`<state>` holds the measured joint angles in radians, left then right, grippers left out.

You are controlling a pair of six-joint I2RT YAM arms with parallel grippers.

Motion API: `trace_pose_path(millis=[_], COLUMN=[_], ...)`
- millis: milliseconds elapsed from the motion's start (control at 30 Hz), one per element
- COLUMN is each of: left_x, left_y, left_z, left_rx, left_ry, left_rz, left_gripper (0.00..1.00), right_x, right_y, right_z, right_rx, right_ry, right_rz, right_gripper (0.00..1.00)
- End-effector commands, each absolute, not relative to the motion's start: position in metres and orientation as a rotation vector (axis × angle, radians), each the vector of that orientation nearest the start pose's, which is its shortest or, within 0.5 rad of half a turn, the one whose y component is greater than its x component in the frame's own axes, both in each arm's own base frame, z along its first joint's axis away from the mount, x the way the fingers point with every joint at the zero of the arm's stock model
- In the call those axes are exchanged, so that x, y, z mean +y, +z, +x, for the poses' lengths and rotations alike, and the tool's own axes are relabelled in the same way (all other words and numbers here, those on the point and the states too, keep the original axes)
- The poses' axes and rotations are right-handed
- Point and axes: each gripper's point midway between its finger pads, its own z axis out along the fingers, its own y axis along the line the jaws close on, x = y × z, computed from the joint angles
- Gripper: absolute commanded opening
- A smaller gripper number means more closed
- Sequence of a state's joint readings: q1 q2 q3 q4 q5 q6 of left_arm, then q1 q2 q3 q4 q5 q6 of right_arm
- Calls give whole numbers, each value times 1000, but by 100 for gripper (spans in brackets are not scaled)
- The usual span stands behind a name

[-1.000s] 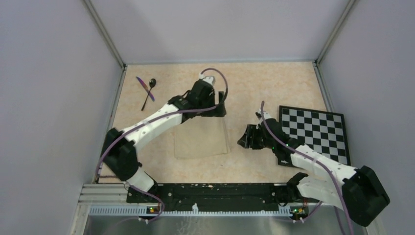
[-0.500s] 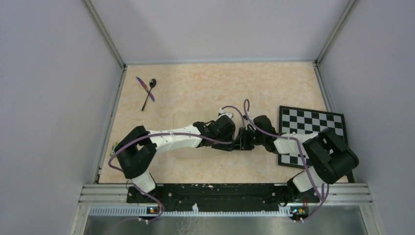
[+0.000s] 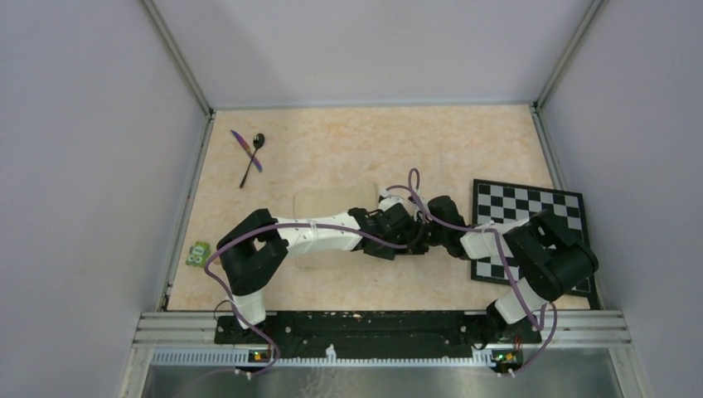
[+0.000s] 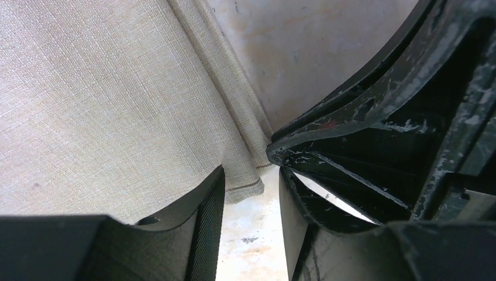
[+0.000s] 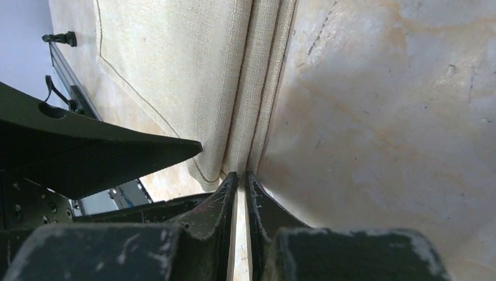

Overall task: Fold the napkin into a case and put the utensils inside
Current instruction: Smooth out the lower triangle-folded napkin at the center of the board.

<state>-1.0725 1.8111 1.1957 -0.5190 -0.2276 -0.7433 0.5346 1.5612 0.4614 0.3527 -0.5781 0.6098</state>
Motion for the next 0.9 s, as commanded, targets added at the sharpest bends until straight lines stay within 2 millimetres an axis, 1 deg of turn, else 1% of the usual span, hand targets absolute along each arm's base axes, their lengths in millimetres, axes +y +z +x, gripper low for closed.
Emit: trace_pose_path(millis=[0, 100, 267, 367, 467, 533, 567, 633, 700, 867], left_x=[-338, -338, -337, -338, -344, -348, -349, -353, -357, -362], left_y=[35, 31, 23, 25, 33, 39, 43, 50, 54, 53], left_z=[199, 198, 199, 200, 202, 204, 206, 208, 209, 208], left_rx=[2653, 2661, 2668, 2658, 2634, 2616, 2607, 2589, 2579, 2584], left_ry=[-261, -256, -228, -230, -264, -291, -298, -313, -325, -333], left_rz=[336, 335, 339, 329, 324, 316, 307, 304, 306, 315], left_gripper=[46, 44, 34, 24, 13, 5, 3, 0, 0, 0], right_x=[266, 267, 267, 266, 266, 267, 267, 268, 268, 268], right_y=[33, 32, 30, 28, 28, 27, 27, 26, 25, 25], right_z=[225, 226, 227, 226, 225, 224, 224, 223, 222, 222], right_rx=[2402, 2404, 2407, 2410, 2410, 2410, 2411, 2413, 2417, 2413], right_ry=[1224, 1224, 1224, 1221, 1224, 1234, 1237, 1243, 1248, 1254], right_rz=[-281, -281, -273, -270, -276, -278, -277, -276, -275, -269], right_gripper=[9, 10, 10, 10, 9, 6, 4, 1, 0, 0])
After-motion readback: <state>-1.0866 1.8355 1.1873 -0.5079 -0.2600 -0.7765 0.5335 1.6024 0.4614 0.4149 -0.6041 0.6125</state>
